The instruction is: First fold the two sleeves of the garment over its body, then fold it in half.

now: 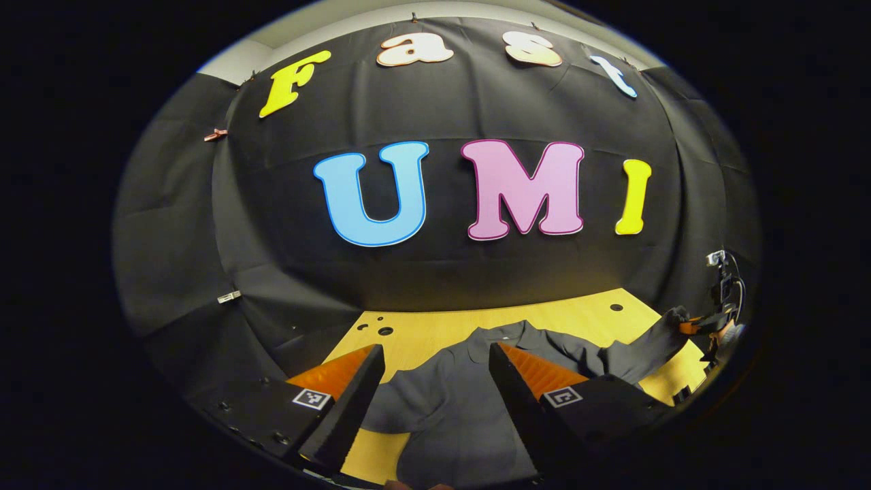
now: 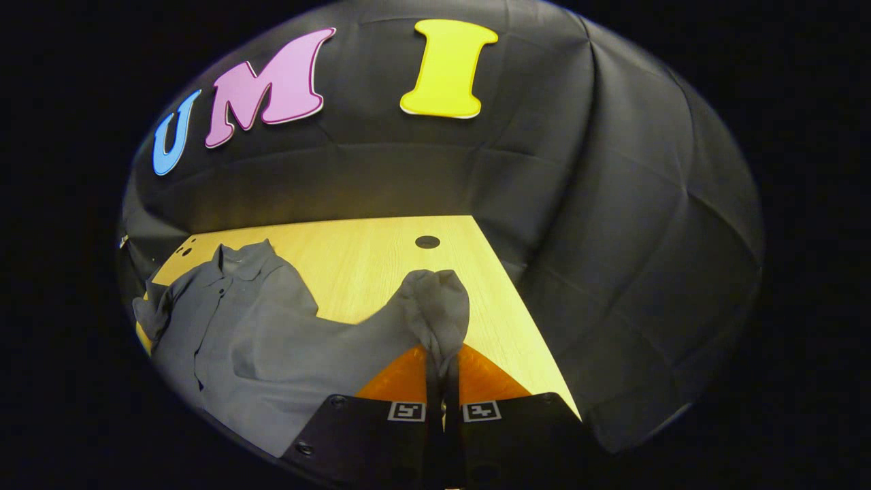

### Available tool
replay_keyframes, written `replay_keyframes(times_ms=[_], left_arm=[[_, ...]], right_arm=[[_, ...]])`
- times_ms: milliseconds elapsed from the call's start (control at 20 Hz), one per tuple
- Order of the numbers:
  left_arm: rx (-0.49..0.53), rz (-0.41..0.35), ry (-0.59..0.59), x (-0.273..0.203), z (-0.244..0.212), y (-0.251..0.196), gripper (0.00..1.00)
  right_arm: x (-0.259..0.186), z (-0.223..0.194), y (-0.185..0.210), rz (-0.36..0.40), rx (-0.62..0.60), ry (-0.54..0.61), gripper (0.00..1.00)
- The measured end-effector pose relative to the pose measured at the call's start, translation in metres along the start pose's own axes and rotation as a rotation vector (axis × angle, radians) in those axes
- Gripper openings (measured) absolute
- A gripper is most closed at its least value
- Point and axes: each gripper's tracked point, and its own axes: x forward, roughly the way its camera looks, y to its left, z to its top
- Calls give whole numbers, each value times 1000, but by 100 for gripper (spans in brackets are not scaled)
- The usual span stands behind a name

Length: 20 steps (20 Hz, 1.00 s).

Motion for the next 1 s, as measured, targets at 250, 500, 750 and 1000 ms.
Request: replay_keyframes(times_ms=[250,500,750,1000], left_arm=[[-1,-60,-32,5,1,15,97],[-25,-96,-50,10,-4,37,97],[-48,-93,-64,16,-11,72,97],[-72,-80,-50,26,-31,112,97]], right_arm=[[-66,17,18,-37,10,-80,5],[-114,49,66,-37,33,-162,5],[-137,91,141,34,53,-236,5],[-139,122,235,154,24,-280,5]])
